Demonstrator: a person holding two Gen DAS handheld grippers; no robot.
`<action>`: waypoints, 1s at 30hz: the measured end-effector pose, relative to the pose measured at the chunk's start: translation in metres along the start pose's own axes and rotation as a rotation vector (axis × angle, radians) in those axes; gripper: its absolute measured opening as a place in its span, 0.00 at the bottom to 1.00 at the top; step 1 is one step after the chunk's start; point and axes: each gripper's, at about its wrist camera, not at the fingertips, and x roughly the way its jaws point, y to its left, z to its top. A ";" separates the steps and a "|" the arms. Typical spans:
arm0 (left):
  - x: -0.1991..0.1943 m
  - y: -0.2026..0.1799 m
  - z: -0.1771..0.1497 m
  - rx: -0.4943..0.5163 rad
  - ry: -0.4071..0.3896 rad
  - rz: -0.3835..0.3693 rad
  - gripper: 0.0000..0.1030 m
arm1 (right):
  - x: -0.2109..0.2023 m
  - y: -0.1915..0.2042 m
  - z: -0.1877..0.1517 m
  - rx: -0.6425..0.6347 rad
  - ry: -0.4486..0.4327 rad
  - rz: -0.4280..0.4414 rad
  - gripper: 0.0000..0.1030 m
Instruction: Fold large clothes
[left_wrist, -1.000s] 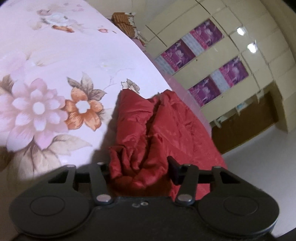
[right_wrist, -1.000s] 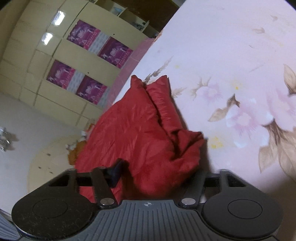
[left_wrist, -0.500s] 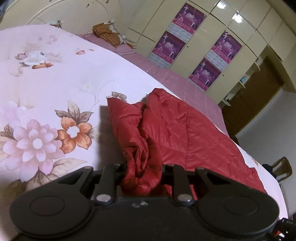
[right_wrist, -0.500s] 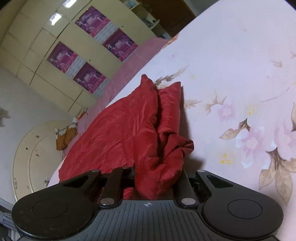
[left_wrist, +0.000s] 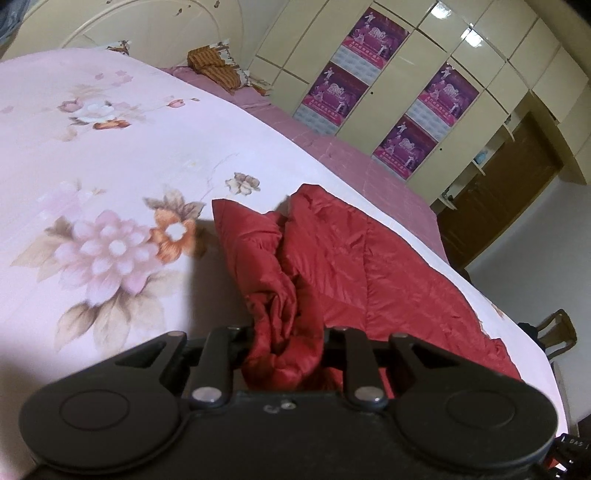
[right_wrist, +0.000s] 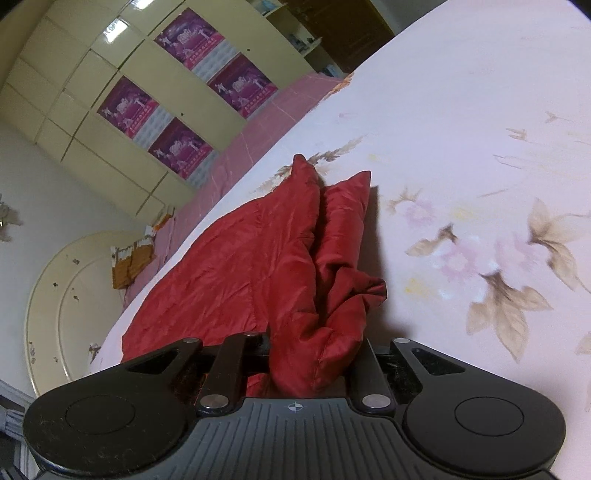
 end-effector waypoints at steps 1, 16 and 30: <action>-0.006 0.002 -0.004 -0.003 0.002 -0.001 0.21 | -0.006 -0.001 -0.003 -0.001 0.001 -0.001 0.14; -0.105 0.038 -0.092 -0.076 0.012 -0.034 0.21 | -0.101 -0.038 -0.067 -0.039 0.020 0.000 0.14; -0.128 0.045 -0.138 -0.017 0.011 0.009 0.31 | -0.118 -0.072 -0.089 -0.022 0.053 0.005 0.15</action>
